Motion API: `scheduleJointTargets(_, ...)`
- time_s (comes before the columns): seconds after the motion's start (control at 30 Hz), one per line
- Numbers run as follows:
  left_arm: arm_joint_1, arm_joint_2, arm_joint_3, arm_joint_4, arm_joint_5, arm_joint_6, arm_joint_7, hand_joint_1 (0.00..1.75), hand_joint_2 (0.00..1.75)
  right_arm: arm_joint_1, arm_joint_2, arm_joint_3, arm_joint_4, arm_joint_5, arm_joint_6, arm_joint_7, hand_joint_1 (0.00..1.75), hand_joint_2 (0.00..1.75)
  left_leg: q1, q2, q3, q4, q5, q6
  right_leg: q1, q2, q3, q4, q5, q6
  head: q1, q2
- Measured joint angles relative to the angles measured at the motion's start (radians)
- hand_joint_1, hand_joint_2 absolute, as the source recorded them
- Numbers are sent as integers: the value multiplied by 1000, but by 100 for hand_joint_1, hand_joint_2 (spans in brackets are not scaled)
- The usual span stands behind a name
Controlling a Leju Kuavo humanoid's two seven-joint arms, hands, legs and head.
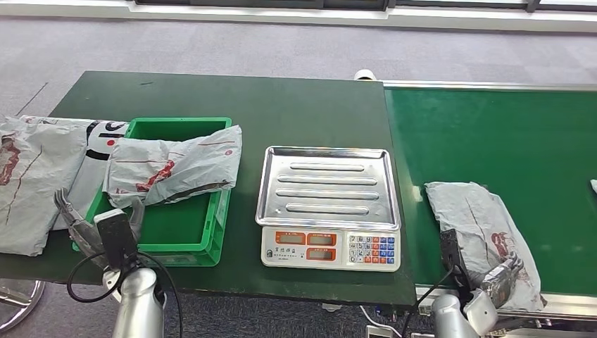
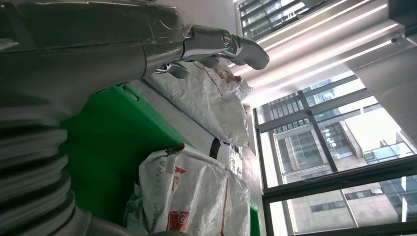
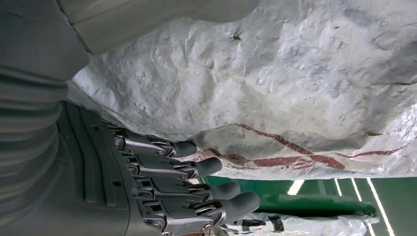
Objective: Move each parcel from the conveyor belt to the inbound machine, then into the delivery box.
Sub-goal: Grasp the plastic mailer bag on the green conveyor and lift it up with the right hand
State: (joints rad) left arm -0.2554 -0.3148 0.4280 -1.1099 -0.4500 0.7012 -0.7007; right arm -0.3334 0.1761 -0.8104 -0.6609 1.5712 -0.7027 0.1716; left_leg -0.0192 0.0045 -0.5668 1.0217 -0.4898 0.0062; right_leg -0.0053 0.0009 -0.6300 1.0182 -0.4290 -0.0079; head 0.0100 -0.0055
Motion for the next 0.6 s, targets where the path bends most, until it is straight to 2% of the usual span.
scheduleJointTargets(0.6, 3, 0, 4, 13, 9, 0, 0, 0, 175, 3, -25, 64, 49, 0, 0, 34, 0, 175, 0, 0, 0, 0, 0, 0, 0, 0, 0, 0, 0, 0, 0, 0)
